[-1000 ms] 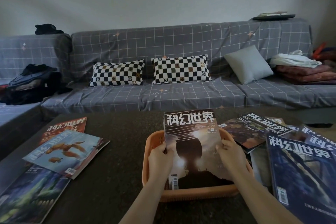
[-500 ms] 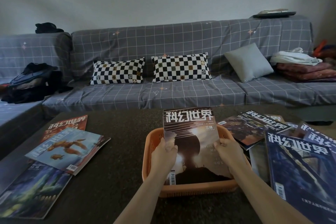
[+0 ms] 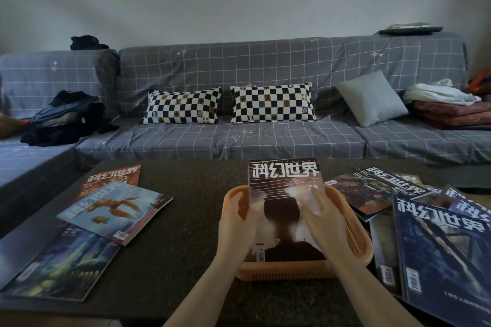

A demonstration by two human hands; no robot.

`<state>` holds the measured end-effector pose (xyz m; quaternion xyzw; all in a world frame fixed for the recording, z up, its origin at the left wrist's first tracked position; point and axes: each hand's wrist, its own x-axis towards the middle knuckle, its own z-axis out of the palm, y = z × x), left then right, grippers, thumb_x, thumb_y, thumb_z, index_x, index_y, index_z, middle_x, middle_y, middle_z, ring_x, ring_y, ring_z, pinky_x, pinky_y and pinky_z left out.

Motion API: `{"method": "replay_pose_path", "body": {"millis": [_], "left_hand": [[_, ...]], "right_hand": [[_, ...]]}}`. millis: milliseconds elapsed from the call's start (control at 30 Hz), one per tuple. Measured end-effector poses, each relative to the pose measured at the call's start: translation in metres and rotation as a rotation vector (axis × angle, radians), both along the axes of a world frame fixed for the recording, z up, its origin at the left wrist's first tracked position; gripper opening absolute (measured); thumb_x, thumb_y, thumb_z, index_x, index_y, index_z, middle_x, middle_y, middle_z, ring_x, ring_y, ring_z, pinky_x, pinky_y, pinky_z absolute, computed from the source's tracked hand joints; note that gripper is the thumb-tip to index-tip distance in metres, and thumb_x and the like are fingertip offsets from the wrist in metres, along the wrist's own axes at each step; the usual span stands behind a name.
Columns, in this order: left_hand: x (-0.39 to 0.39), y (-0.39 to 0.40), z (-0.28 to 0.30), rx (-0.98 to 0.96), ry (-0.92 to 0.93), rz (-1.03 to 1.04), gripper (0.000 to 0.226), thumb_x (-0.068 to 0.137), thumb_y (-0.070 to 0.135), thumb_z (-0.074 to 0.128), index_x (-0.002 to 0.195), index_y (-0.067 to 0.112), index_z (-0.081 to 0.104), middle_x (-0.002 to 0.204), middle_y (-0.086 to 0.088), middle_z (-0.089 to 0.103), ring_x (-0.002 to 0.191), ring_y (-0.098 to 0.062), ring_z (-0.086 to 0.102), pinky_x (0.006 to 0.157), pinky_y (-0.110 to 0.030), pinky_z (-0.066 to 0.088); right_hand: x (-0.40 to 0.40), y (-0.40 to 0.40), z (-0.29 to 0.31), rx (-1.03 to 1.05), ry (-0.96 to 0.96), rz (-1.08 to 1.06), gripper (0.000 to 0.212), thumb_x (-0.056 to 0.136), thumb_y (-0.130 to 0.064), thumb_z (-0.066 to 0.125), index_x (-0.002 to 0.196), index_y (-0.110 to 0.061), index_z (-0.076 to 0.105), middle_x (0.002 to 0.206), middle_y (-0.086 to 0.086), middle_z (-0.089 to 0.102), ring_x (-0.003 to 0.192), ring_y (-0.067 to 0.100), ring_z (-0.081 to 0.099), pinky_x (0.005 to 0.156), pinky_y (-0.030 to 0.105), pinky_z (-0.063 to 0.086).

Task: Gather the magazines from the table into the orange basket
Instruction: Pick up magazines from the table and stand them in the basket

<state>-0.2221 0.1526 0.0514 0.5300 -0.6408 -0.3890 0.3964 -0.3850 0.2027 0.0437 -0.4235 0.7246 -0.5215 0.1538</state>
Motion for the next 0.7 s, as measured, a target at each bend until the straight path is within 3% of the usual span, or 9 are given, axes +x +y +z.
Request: {"method": "replay_pose_path", "body": {"millis": [100,200,300,500,700], "left_hand": [[0.022,-0.004,0.009,-0.024,0.032,0.014,0.025,0.097,0.024,0.053,0.120,0.035,0.053,0.091,0.023,0.058,0.078,0.009,0.061,0.054,-0.008,0.043],[0.054,-0.014,0.013,-0.048,0.031,0.022,0.036,0.095,0.019,0.056,0.130,0.026,0.053,0.101,0.024,0.054,0.082,0.011,0.054,0.060,-0.010,0.042],[0.091,-0.022,0.013,-0.079,0.000,0.053,0.036,0.095,0.016,0.055,0.130,0.024,0.053,0.120,0.011,0.059,0.090,0.005,0.056,0.069,-0.012,0.046],[0.162,-0.046,-0.002,-0.067,-0.074,0.170,0.027,0.095,0.021,0.056,0.122,0.027,0.057,0.091,0.018,0.056,0.077,0.000,0.059,0.051,-0.009,0.043],[0.211,-0.075,-0.030,0.023,-0.079,0.297,0.025,0.095,0.023,0.055,0.119,0.028,0.059,0.096,0.017,0.059,0.075,0.004,0.058,0.051,-0.010,0.041]], "right_hand": [[0.031,-0.010,0.010,-0.006,0.009,0.108,0.052,0.089,-0.032,0.061,0.137,-0.022,0.045,0.128,-0.008,0.057,0.110,0.008,0.057,0.091,0.022,0.045],[0.062,-0.025,0.019,-0.039,-0.011,0.253,0.043,0.089,-0.033,0.060,0.130,-0.027,0.050,0.119,-0.011,0.063,0.101,-0.002,0.058,0.074,0.009,0.043],[0.093,-0.041,0.025,-0.027,-0.030,0.371,0.033,0.090,-0.035,0.059,0.122,-0.034,0.054,0.101,-0.019,0.063,0.090,-0.004,0.061,0.067,0.011,0.047],[0.161,-0.084,0.020,-0.007,-0.024,0.537,0.026,0.090,-0.028,0.059,0.116,-0.026,0.057,0.096,-0.011,0.066,0.085,0.002,0.065,0.078,0.019,0.053],[0.214,-0.139,0.000,0.098,0.032,0.606,0.023,0.091,-0.030,0.058,0.113,-0.026,0.059,0.092,-0.013,0.063,0.078,0.004,0.064,0.067,0.014,0.049]]}}
